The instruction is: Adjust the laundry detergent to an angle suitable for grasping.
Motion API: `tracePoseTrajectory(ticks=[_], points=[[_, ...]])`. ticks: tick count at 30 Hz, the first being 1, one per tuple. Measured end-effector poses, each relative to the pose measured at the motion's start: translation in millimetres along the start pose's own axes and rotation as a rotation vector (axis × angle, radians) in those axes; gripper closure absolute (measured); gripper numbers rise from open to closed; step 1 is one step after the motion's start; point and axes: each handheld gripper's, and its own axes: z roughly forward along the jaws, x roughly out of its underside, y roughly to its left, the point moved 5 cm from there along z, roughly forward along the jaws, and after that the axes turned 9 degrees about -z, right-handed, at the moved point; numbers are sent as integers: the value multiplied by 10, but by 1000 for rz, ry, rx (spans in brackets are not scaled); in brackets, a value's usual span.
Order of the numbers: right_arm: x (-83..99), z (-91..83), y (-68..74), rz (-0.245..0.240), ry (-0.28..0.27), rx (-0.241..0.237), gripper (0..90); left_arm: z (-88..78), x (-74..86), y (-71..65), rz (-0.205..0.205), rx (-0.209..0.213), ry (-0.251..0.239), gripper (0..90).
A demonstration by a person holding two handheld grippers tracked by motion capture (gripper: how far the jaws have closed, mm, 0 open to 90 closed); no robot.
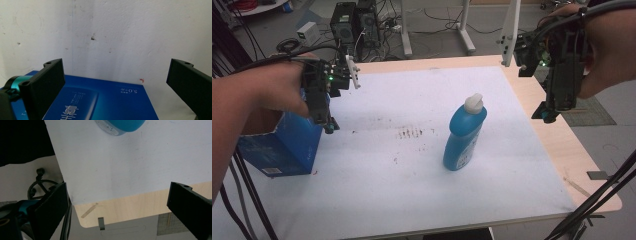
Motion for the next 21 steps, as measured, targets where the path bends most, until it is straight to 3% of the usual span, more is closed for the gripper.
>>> tracePoseTrajectory(ticks=[13,21], points=[[-27,-23,-22,-6,-11,13,30,-12,38,9,-9,-2,3,17],[2,53,-43,-1,21,9,31,-22,49,9,-19,-12,5,17]])
